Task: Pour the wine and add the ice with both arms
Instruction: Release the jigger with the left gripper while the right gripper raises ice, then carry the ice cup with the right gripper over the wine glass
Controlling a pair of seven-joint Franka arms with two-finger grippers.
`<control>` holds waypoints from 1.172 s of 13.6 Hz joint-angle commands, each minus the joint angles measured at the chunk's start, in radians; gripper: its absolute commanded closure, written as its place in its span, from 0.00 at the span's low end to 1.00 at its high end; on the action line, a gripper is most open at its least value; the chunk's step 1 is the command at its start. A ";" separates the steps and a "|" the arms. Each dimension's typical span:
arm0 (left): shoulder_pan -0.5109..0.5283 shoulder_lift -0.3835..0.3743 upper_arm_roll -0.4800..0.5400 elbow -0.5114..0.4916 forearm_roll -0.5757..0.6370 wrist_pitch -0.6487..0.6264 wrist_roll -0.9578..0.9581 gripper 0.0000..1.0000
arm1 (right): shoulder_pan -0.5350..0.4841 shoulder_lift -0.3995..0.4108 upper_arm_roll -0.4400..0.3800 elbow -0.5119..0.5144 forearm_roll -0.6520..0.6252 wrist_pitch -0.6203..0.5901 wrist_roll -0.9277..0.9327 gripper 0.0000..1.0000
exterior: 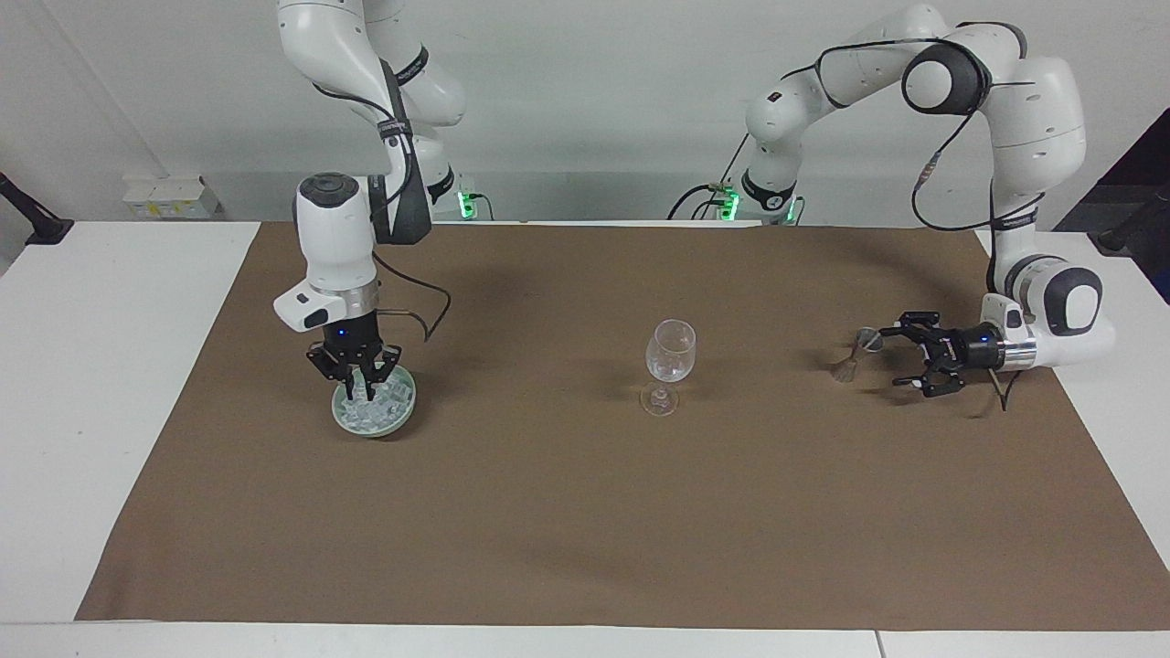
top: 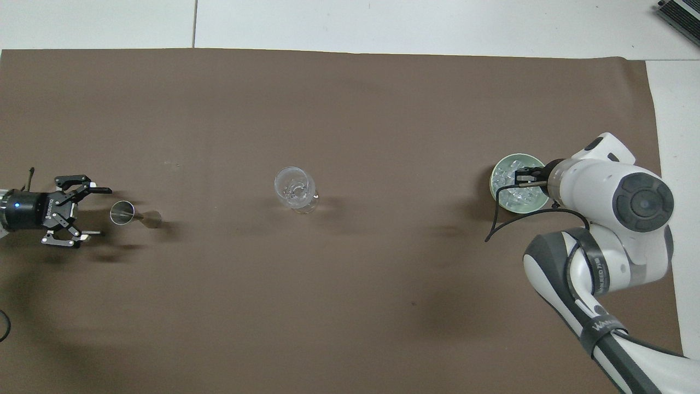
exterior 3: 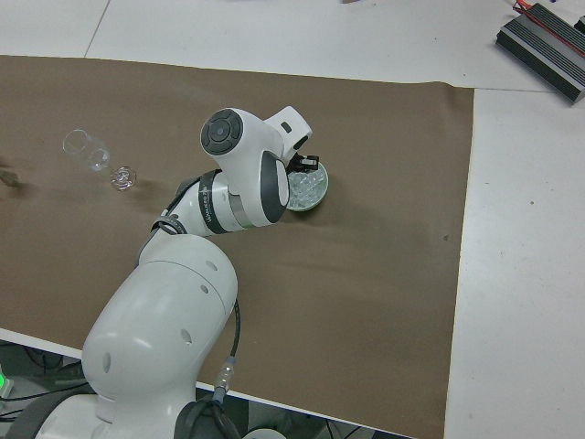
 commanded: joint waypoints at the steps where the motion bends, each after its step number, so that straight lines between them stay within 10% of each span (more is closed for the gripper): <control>1: -0.013 -0.096 0.005 0.051 0.075 -0.012 -0.166 0.00 | -0.002 -0.056 0.020 0.034 -0.018 -0.093 0.033 1.00; 7: -0.172 -0.340 0.007 0.101 0.210 0.028 -0.772 0.00 | -0.002 -0.092 0.121 0.186 0.055 -0.319 0.082 1.00; 16: -0.490 -0.513 0.007 0.108 0.603 0.217 -1.708 0.00 | 0.079 -0.046 0.293 0.495 0.245 -0.601 0.333 1.00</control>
